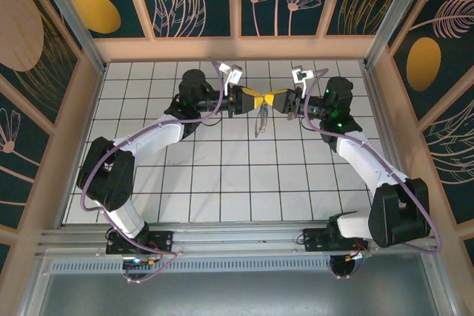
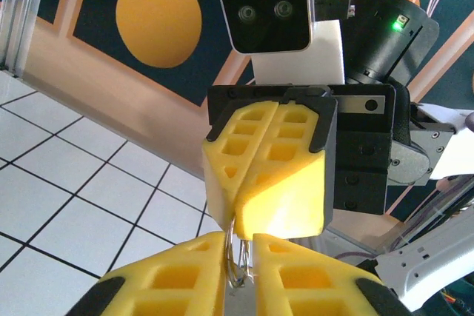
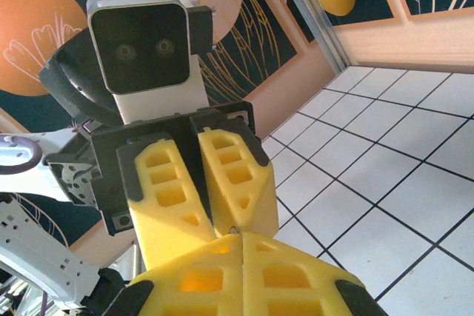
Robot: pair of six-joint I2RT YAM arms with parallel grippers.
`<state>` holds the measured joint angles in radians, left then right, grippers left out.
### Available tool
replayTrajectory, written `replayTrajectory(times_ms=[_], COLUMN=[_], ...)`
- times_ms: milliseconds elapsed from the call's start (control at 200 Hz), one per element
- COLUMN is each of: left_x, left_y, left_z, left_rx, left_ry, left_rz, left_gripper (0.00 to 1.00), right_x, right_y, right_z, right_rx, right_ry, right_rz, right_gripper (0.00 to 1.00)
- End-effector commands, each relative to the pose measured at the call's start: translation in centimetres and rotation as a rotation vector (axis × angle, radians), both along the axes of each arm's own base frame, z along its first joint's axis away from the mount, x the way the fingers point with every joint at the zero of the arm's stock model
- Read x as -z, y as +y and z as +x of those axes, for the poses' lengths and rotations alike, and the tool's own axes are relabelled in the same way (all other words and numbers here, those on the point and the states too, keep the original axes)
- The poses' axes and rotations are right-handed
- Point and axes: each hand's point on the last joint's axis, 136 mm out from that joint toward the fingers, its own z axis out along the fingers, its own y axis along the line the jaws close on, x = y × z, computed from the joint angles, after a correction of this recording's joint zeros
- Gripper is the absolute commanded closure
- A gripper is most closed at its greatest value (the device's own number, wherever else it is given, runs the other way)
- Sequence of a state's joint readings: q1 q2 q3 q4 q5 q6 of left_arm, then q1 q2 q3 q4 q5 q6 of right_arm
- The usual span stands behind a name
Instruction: Put the keys on the keyring
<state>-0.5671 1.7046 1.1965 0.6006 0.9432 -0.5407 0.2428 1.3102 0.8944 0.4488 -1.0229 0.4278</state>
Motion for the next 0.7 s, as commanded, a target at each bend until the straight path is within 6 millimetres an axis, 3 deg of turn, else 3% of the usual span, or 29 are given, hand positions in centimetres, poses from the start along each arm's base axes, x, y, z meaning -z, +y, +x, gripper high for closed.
replayTrajectory(times_ms=[0, 50, 180, 270, 350, 400, 496, 521, 696], left_x=[-1.0, 0.1, 0.0, -0.1, -0.5, -0.7, -0.7, -2.0, -3.0], left_y=[0.1, -0.2, -0.5, -0.5, -0.2, -0.1, 0.2, 0.6, 1.1], left_z=[-0.5, -0.1, -0.2, -0.4, -0.2, 0.0, 0.1, -0.4, -0.9], left_rx=[0.031, 0.033, 0.041, 0.036, 0.007, -0.019, -0.043, -0.044, -0.061], left_ry=[-0.038, -0.016, -0.016, -0.015, -0.010, -0.008, 0.008, -0.015, -0.008], left_rz=[-0.037, -0.029, -0.036, -0.049, -0.076, -0.085, -0.111, -0.135, -0.178], left_gripper=[0.87, 0.89, 1.00, 1.00, 1.00, 1.00, 1.00, 1.00, 1.00], right_x=[-0.8, -0.7, -0.7, -1.0, -1.3, -1.5, -1.3, -1.1, 0.6], right_y=[-0.1, -0.1, -0.1, -0.3, -1.1, -1.9, -3.6, -4.0, -5.6], right_z=[0.2, 0.2, 0.1, -0.1, 0.1, 0.1, -0.1, -0.2, -1.4], right_rx=[-0.001, -0.003, -0.009, 0.000, 0.065, 0.108, 0.195, 0.217, 0.327], right_ry=[-0.048, -0.046, -0.048, -0.046, -0.054, -0.059, -0.053, -0.048, -0.034], right_rz=[0.017, 0.017, 0.022, 0.029, 0.035, 0.047, 0.076, 0.084, 0.109], right_gripper=[1.00, 1.00, 1.00, 1.00, 0.70, 0.60, 0.55, 0.54, 0.47])
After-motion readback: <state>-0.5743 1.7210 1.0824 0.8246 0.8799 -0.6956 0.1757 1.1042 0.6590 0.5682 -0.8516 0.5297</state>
